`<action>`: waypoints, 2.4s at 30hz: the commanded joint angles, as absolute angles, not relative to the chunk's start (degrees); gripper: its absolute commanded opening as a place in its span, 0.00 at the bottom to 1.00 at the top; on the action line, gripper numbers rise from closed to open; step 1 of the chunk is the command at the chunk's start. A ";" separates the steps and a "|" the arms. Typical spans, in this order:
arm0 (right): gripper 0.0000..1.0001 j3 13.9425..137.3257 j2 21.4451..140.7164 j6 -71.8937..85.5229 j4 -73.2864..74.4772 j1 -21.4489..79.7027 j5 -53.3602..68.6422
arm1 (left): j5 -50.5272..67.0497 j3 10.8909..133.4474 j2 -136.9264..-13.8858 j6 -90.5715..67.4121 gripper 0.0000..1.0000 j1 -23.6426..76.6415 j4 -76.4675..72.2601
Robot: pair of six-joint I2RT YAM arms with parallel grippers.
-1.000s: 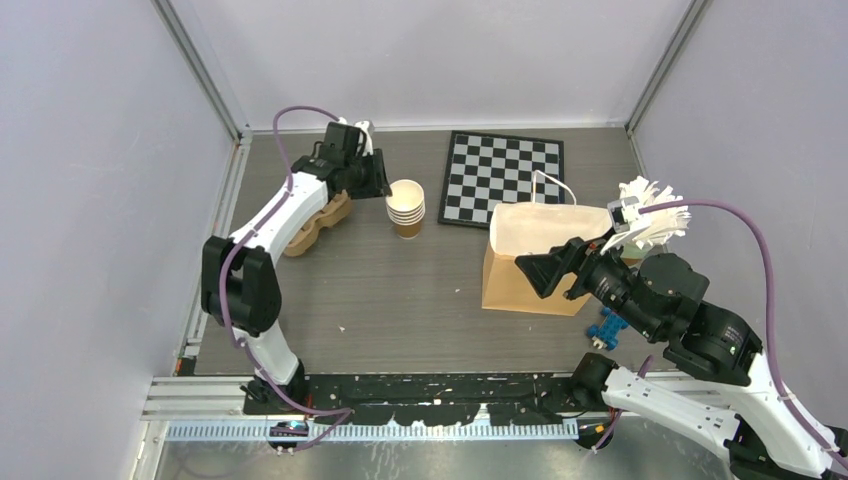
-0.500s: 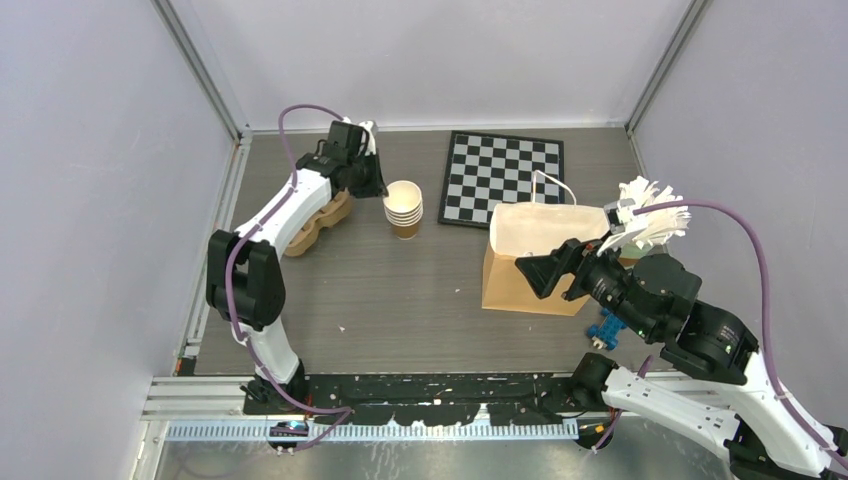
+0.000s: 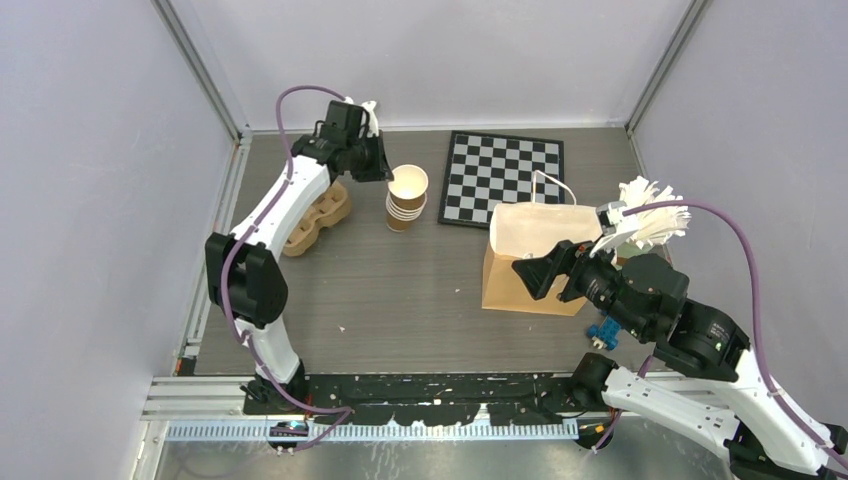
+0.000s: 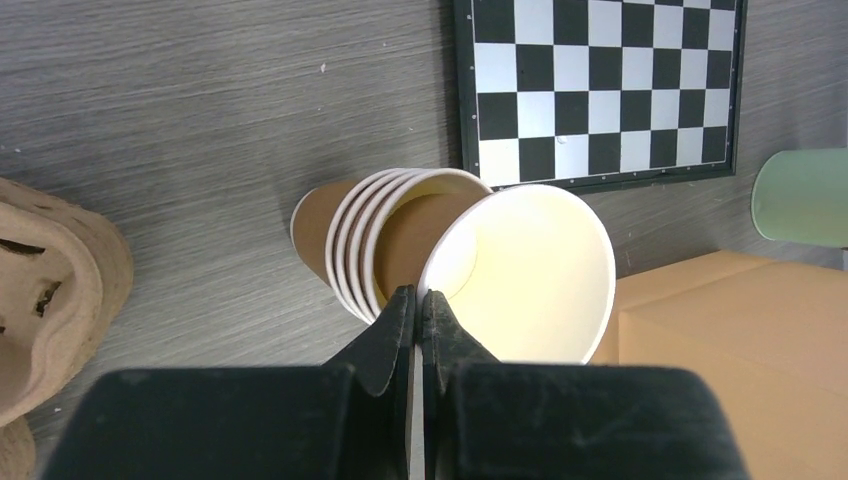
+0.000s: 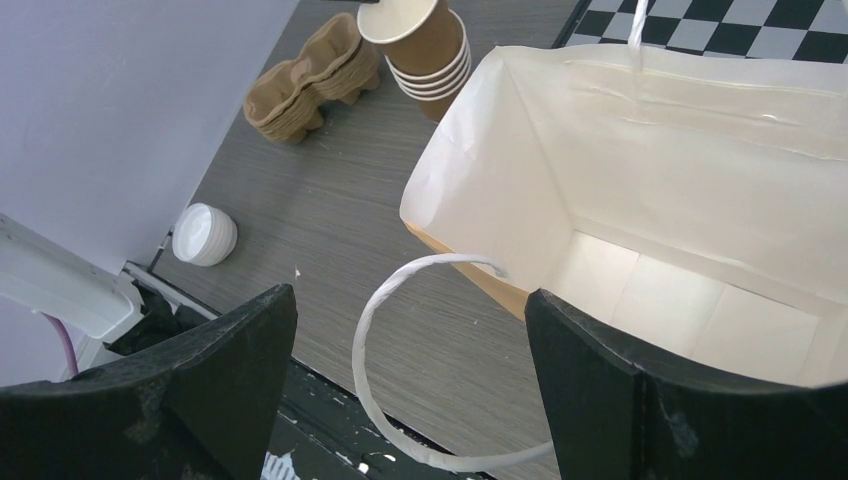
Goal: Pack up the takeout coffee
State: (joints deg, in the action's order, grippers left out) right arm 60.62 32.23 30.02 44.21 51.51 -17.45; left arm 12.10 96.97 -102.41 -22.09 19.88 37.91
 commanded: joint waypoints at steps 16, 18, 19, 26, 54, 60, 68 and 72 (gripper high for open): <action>0.88 61.00 32.87 30.23 40.83 51.50 -18.45 | 11.55 106.84 -96.93 -20.83 0.00 20.04 45.70; 0.88 60.99 32.79 30.15 40.72 51.50 -18.37 | 11.57 107.28 -95.88 -20.51 0.00 20.04 46.12; 0.88 60.92 32.71 30.14 40.61 51.50 -18.37 | 11.59 107.45 -95.29 -20.42 0.00 20.04 46.43; 0.88 61.38 32.05 29.90 40.74 51.49 -18.50 | 12.79 106.14 -89.34 -19.29 0.00 20.17 51.62; 0.88 62.93 31.05 28.95 43.59 51.50 -18.96 | 8.40 47.44 -64.94 -30.41 0.00 38.43 28.75; 0.88 62.67 30.84 29.33 43.76 51.49 -18.89 | 7.21 46.72 -64.42 -30.77 0.22 38.41 29.11; 0.88 62.11 29.87 29.61 43.68 51.45 -18.58 | -2.47 51.77 -60.99 -32.53 0.72 38.41 36.99; 0.88 61.71 29.37 29.76 43.90 51.50 -18.11 | -18.12 56.51 -60.29 -37.61 0.84 38.43 46.13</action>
